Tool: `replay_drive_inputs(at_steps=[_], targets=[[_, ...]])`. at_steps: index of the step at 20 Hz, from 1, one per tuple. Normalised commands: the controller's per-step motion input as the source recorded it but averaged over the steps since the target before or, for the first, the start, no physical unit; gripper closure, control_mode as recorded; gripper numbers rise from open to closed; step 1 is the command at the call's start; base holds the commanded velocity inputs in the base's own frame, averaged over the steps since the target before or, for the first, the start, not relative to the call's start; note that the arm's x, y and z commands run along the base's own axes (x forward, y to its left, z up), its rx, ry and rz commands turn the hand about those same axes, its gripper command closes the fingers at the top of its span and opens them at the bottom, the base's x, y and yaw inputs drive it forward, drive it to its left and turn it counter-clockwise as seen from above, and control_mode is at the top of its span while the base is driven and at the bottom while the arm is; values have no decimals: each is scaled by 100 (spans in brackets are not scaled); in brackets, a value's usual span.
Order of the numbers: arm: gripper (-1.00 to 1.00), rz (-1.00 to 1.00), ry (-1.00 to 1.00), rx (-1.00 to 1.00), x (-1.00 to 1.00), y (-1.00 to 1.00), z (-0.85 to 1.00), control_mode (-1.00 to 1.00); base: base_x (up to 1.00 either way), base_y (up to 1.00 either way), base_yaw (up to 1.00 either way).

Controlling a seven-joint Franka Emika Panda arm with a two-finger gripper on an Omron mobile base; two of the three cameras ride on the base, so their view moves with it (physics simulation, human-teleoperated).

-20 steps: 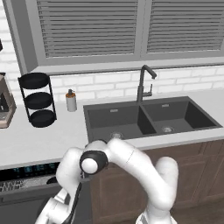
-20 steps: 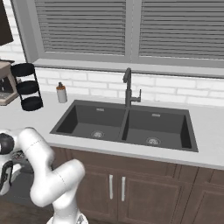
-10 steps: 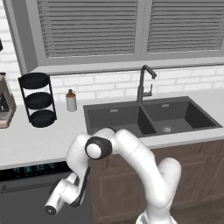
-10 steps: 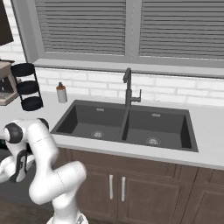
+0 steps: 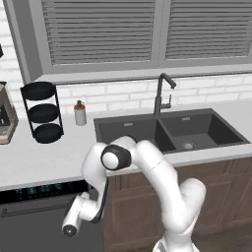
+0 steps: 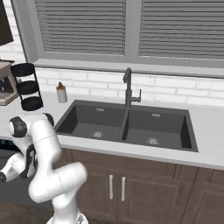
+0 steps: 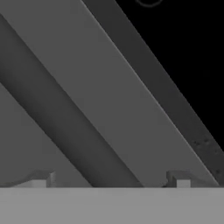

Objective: Pick up the cup and bowl from the counter, place them in the dishwasher, and close the dishwasher door.

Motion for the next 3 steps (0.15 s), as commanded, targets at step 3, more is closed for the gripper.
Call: replay_drive_inputs(at_steps=[3], targets=[[-100,19,-4,3,44,-48,-1,-100,0,0,0]])
